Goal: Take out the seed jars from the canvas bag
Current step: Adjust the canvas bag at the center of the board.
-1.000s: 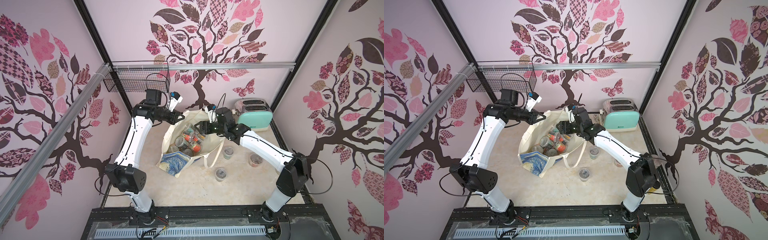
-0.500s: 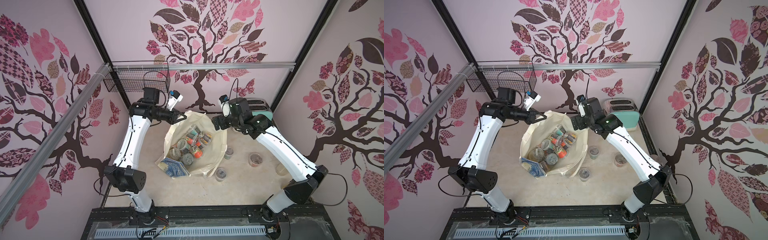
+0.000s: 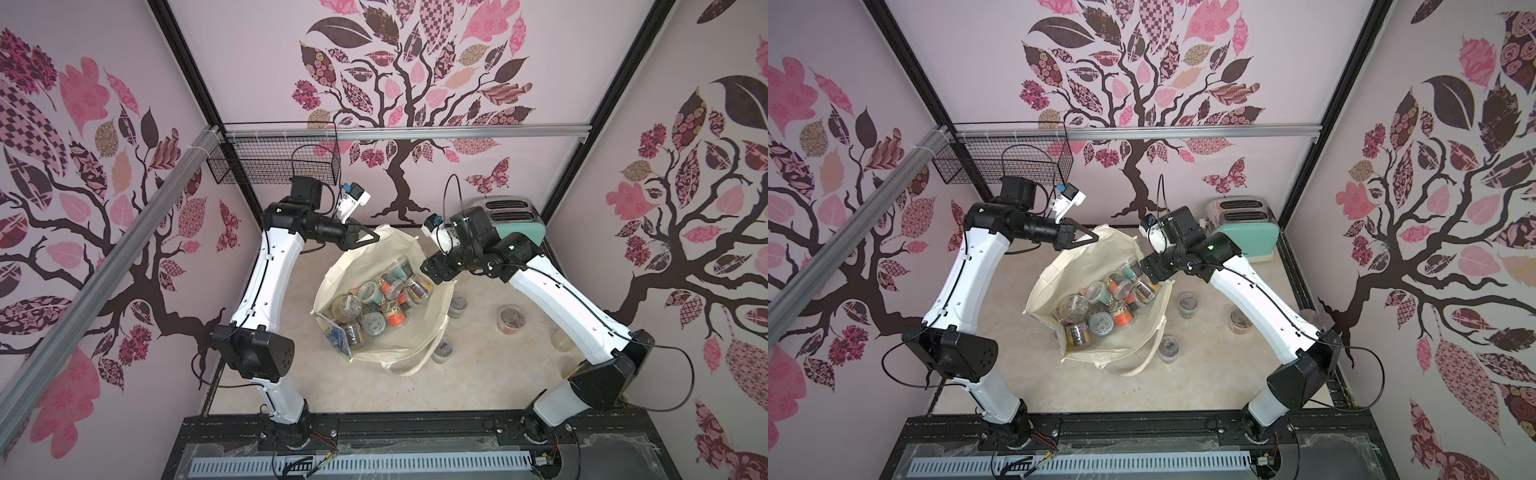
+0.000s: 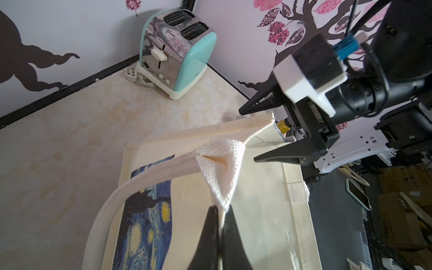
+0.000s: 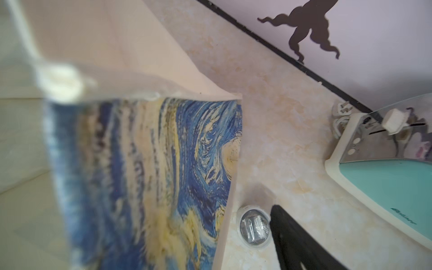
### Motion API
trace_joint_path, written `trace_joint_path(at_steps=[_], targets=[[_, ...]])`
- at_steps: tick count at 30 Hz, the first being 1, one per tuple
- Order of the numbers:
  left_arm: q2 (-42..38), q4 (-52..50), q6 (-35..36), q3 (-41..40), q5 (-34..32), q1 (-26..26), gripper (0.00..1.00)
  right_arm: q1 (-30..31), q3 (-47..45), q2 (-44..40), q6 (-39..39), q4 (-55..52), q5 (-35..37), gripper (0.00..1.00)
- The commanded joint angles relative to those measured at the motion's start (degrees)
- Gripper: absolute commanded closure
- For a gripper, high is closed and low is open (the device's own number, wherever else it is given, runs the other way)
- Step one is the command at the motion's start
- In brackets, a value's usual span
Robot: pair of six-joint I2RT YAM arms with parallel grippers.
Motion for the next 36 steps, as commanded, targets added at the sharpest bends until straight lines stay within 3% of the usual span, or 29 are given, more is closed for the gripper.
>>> trace_joint_path(at_steps=[1, 5, 8, 10, 11, 12, 16, 19, 23, 30, 36], targets=[[-0.6, 3.22, 1.65, 3.49, 7.56, 0.07, 1.0, 0.34, -0.8, -2.77, 0.72, -1.26, -1.19, 0.27], [0.08, 3.91, 1.73, 3.37, 8.17, 0.04, 1.0, 1.11, -0.72, -1.83, 4.38, -1.46, -0.43, 0.59], [0.29, 6.05, 0.32, 2.34, 6.01, 0.02, 1.0, 2.46, -1.38, -1.76, 7.69, -0.51, 0.74, 0.74], [0.32, 7.69, -0.97, 1.65, 3.56, 0.04, 1.0, 3.73, -2.07, -1.75, 10.97, 0.58, 2.01, 0.92], [0.39, 7.73, -1.04, 1.55, 2.44, 0.07, 1.0, 4.38, -2.46, -1.73, 12.33, 1.21, 2.49, 0.95], [0.31, 7.55, -0.77, 1.47, 1.14, 0.12, 0.93, 5.14, -2.91, -1.78, 14.02, 1.83, 3.18, 0.95], [-0.61, 2.68, 3.76, 2.63, -2.86, 0.79, 0.49, 6.18, -4.6, -2.38, 20.55, 3.26, 7.74, 0.95], [-2.02, -4.27, 9.84, 3.96, -4.71, 2.0, 0.35, 6.18, -6.62, -3.93, 23.13, 5.17, 9.35, 0.95], [-4.78, -11.91, 15.63, 3.78, -14.16, 2.88, 0.23, 6.17, -8.81, -5.4, 23.81, 6.4, 10.62, 0.96], [-10.09, -13.82, 11.82, -0.34, -42.84, 3.09, 0.02, 6.31, -15.65, -9.43, 26.12, 12.87, 10.06, 0.96], [-14.8, -17.95, 8.52, -3.25, -48.84, 3.69, 0.02, 6.33, -16.29, -9.01, 31.8, 12.89, 15.2, 1.0]])
